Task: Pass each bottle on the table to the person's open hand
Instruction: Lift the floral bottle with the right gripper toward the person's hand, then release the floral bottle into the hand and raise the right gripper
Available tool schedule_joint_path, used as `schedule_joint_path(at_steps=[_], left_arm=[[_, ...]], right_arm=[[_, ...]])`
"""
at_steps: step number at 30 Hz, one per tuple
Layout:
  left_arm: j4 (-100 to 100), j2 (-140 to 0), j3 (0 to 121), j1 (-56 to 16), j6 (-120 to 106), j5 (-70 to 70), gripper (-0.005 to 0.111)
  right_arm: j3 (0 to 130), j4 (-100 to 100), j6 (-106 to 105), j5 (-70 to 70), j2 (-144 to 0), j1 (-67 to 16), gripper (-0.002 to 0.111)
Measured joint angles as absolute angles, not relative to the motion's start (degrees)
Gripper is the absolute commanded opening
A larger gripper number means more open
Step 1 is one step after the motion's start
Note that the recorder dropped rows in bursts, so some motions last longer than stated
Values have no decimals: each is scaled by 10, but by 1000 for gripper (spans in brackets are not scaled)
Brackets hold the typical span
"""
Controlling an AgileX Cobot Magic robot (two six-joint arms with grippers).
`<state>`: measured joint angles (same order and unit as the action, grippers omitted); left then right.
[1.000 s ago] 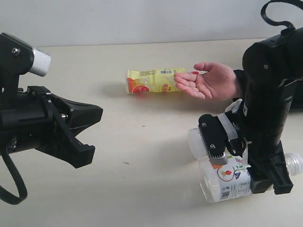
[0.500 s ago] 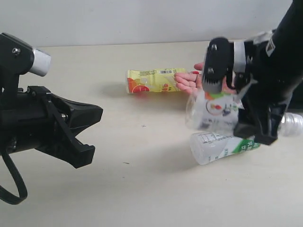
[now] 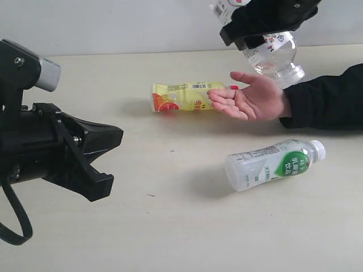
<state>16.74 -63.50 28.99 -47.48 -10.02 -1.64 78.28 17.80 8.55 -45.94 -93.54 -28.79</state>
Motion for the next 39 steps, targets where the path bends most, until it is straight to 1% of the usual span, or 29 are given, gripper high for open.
schedule_joint_path(at_steps=[6,11,20,22,25,26,28,33,35,36,39], left_arm=[[167,-635,290,-475,-100,-16,1],[167,-635,290,-475,-100,-16,1],[167,-635,290,-475,-100,-16,1],[167,-635,290,-475,-100,-16,1],[167,-635,290,-475,-100,-16,1],[167,-635,290,-475,-100,-16,1],[167,-635,290,-475,-100,-16,1],[167,-635,290,-475,-100,-16,1],[167,-635,290,-475,-100,-16,1],[167,-635,290,-475,-100,-16,1],[167,-635,290,-475,-100,-16,1]], right_arm=[[896,202,137,-567,-1052,-288,0],[958,202,153,-635,-1134,-288,0],[987,202,175,-654,-1204,-288,0],[987,205,180,-654,-1208,-288,2],[987,213,190,-656,-1209,-288,11],[987,217,191,-656,-1209,-288,16],[987,227,193,-656,-1209,-288,29],[988,234,193,-653,-1209,-288,65],[988,236,193,-649,-1210,-288,75],[988,236,193,-647,-1210,-288,78],[988,236,193,-638,-1210,-288,80]])
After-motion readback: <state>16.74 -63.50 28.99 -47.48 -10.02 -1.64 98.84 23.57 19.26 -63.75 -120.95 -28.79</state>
